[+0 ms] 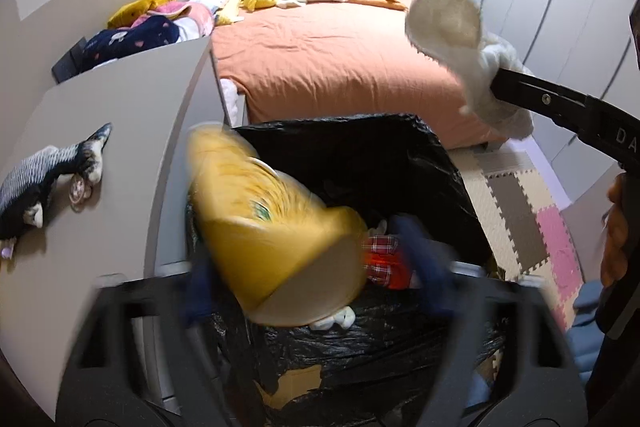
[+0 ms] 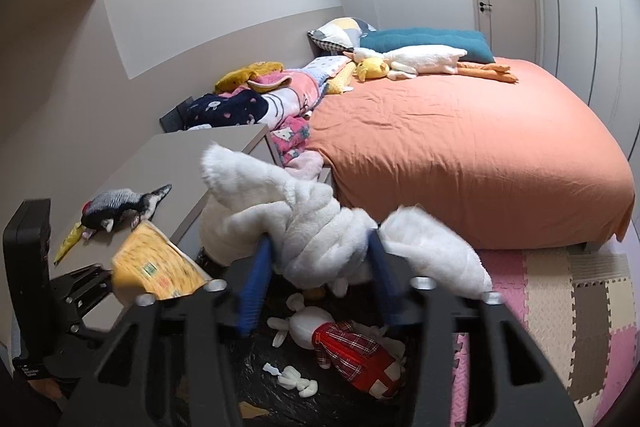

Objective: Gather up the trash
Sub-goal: 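Carry the paper cup and white cloth over the black bin and open both tools, then move both open tools back toward the blue fish plush on the desk, then grasp the purple hair tie with the left tool while the right tool grasps the pink-checked hair tie, then carry both hair ties over the black bin and open both tools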

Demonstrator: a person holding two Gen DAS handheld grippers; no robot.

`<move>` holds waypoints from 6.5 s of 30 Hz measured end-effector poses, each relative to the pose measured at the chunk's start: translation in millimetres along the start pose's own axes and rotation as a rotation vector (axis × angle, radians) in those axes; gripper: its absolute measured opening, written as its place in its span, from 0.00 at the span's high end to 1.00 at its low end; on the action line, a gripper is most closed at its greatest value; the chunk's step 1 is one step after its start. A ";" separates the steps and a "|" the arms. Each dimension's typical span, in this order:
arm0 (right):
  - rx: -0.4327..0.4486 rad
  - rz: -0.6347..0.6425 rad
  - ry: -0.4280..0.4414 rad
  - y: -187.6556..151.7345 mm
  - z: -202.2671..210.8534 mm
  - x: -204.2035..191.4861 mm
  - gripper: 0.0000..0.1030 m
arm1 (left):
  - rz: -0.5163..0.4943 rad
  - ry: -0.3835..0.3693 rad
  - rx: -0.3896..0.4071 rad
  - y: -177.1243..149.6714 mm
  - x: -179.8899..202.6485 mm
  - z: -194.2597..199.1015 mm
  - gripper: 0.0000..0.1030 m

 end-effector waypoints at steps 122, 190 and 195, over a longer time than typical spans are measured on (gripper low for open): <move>-0.266 0.284 0.305 -47.2 -224.1 -323.2 0.82 | 0.413 0.411 -0.046 -93.5 -367.9 34.7 0.57; -0.091 0.165 0.280 -33.8 -39.3 -184.1 0.93 | 0.250 0.271 0.107 -42.0 -156.2 83.1 0.76; -0.083 0.150 0.261 -31.6 -34.1 -167.9 0.93 | 0.233 0.255 0.106 -35.9 -141.6 79.6 0.76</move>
Point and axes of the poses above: each gripper's, at about its wrist camera, not at the fingertips, and z roughly against the way its jaws point, x to its right, y to its top, the point moved 10 cm from there along -z, roughly the way its jaws point, and after that the axes turned 3 degrees about -z, right-handed, at the moved point
